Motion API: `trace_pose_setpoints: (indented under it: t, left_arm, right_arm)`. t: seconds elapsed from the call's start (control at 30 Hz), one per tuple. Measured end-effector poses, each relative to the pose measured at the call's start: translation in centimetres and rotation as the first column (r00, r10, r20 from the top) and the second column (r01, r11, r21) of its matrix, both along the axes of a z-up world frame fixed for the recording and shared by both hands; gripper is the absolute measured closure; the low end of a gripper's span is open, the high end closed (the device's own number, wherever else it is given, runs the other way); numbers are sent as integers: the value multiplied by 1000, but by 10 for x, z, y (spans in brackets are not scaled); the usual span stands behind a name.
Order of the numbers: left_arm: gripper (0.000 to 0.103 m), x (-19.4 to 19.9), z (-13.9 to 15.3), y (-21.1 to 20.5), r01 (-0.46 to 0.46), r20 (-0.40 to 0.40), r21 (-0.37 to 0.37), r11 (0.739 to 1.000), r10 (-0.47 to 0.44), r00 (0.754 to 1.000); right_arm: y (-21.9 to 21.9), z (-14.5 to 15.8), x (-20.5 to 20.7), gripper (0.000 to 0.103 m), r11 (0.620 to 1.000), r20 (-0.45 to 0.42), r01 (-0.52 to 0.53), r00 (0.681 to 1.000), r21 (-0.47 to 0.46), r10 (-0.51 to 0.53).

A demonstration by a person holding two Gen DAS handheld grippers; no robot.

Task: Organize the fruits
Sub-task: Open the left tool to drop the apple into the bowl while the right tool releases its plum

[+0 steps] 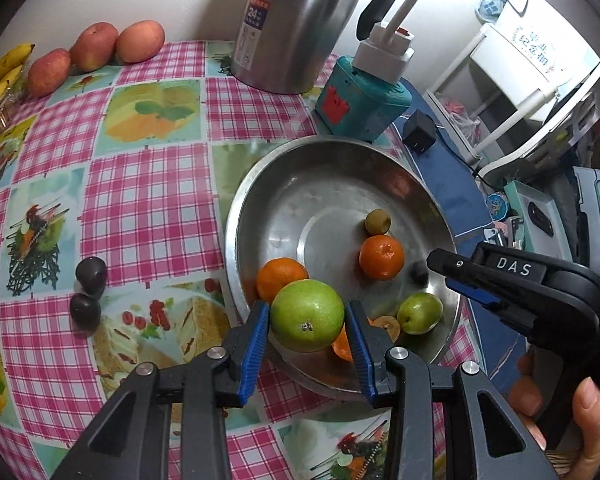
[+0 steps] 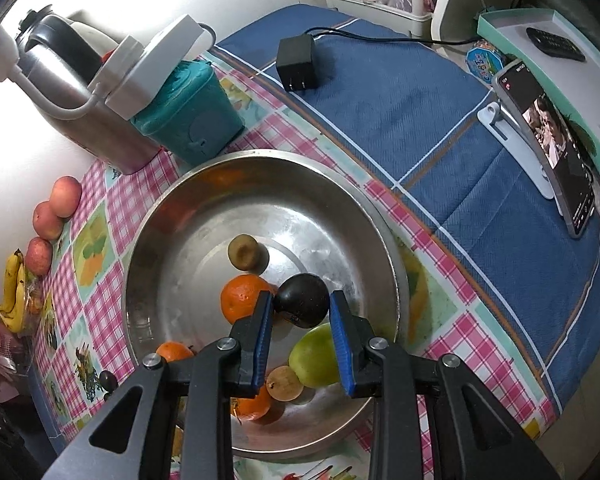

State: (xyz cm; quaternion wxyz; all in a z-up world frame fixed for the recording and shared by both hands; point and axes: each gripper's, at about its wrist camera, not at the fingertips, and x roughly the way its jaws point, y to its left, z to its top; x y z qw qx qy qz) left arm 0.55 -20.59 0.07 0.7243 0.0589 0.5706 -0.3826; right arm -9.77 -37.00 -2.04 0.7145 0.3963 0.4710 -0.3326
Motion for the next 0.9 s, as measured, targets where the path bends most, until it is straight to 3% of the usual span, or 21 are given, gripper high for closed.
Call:
trace_pose_setpoints:
  t: [0.63, 0.9]
  left_arm:
    - [59, 6, 8, 5, -20, -18, -19, 1000, 20, 1000]
    - [45, 22, 10, 27, -129, 0, 40, 991, 129, 992]
  right_arm:
    - [7, 14, 6, 70, 999, 14, -38, 999, -25, 38]
    - [12, 18, 13, 70, 996, 7, -75, 997, -43, 75]
